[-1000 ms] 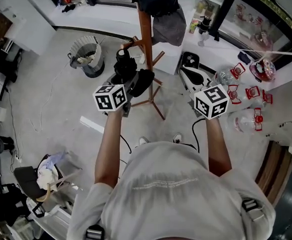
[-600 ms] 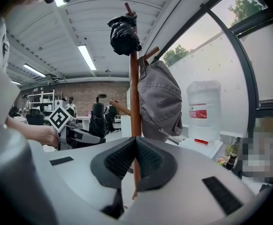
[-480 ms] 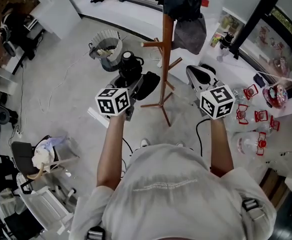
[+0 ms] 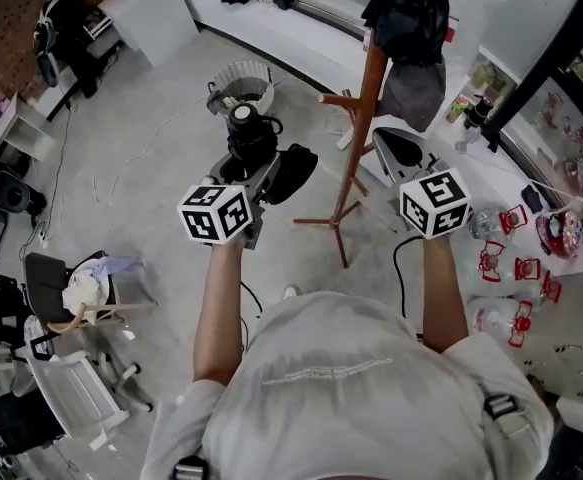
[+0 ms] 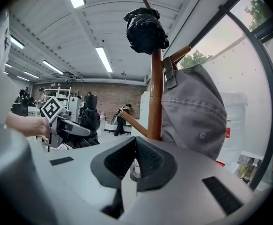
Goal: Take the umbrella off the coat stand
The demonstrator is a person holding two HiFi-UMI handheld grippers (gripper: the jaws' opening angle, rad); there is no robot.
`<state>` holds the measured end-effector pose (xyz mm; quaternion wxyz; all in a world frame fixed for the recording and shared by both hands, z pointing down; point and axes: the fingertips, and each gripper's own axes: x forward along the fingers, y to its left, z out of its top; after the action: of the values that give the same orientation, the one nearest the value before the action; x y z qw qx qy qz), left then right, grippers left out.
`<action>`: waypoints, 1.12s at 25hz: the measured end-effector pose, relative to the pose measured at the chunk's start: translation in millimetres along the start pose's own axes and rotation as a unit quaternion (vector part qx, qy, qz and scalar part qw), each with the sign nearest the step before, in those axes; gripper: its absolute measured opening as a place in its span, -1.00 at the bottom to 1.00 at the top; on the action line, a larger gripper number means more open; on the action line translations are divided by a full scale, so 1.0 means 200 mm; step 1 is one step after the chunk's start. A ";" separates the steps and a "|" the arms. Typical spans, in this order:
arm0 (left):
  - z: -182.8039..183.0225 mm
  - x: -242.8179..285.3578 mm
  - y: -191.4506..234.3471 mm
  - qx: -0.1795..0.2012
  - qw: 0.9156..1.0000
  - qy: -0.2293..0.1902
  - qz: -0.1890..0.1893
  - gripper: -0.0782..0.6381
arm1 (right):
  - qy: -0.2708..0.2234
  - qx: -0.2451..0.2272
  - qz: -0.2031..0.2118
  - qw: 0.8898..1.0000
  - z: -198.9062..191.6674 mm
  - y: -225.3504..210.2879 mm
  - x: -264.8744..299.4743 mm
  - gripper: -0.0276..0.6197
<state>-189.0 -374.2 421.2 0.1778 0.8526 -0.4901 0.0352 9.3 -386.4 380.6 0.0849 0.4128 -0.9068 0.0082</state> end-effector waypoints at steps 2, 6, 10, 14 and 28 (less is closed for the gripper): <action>0.05 -0.05 0.02 -0.001 1.000 -0.013 0.005 0.01 | -0.004 -0.004 0.006 1.000 0.03 0.02 0.03 -0.84; 0.11 -0.12 0.07 -0.002 0.999 -0.029 0.019 0.01 | -0.008 -0.012 0.014 1.000 0.06 0.04 0.07 -0.84; 0.13 -0.17 0.09 0.002 0.999 -0.035 0.030 0.01 | -0.012 -0.025 0.014 1.000 0.10 0.05 0.07 -0.84; 0.15 -0.22 0.11 0.012 0.998 -0.037 0.039 0.01 | -0.016 -0.041 0.013 0.999 0.14 0.07 0.07 -0.84; 0.14 -0.30 0.12 0.062 0.995 -0.049 0.062 0.00 | -0.005 -0.052 0.021 0.998 0.12 0.11 0.06 -0.84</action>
<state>-243.0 -345.6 387.3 0.0975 0.8307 -0.5470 0.0346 -17.5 -383.0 359.8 0.1016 0.3887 -0.9149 -0.0396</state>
